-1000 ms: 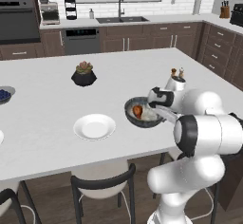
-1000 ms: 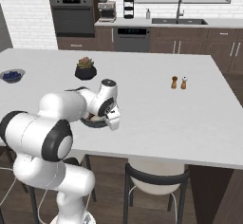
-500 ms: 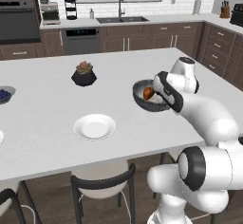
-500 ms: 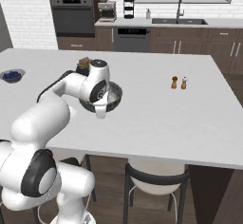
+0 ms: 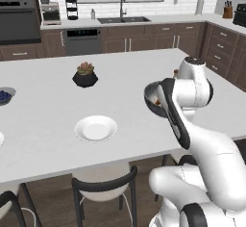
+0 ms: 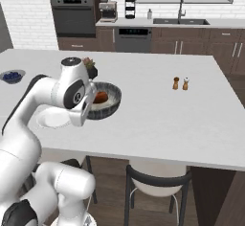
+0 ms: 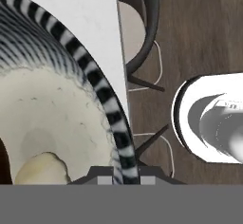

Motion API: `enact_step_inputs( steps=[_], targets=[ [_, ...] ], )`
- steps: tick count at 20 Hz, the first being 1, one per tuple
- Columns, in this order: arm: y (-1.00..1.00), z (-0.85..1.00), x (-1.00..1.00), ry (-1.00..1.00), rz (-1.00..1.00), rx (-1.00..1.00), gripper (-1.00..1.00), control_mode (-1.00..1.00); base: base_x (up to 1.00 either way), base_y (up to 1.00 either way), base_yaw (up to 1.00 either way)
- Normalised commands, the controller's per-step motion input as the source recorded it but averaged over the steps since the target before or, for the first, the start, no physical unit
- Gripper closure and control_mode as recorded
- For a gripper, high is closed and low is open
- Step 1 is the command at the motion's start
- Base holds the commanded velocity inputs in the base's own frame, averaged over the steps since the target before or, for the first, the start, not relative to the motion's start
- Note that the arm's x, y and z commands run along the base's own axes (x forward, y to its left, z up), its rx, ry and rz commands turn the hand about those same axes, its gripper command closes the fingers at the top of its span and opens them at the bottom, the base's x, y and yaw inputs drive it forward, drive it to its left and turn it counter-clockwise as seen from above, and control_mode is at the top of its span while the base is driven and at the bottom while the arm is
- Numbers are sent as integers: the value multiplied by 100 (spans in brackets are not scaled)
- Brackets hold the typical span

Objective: Pick the chicken drumstick and garlic from their plates and place them in the bowl. Then put the bowl in the fridge.

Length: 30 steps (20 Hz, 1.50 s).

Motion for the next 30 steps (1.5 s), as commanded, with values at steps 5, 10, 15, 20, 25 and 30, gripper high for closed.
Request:
enact_step_inputs(
  steps=[5,10,15,20,25,30],
  targets=[
    [24,32,-98,-1,2,0,100,-100,0,0,0],
    [6,2,-74,-5,4,0,100,-100,0,0,0],
    [0,0,-2,0,0,0,100,-100,0,0,0],
    [0,0,-11,-1,0,0,100,100,-10,1,0],
    [0,0,0,0,0,0,100,100,-96,0,-12],
    [0,0,0,0,0,0,100,100,-41,-28,-67]
  ],
)
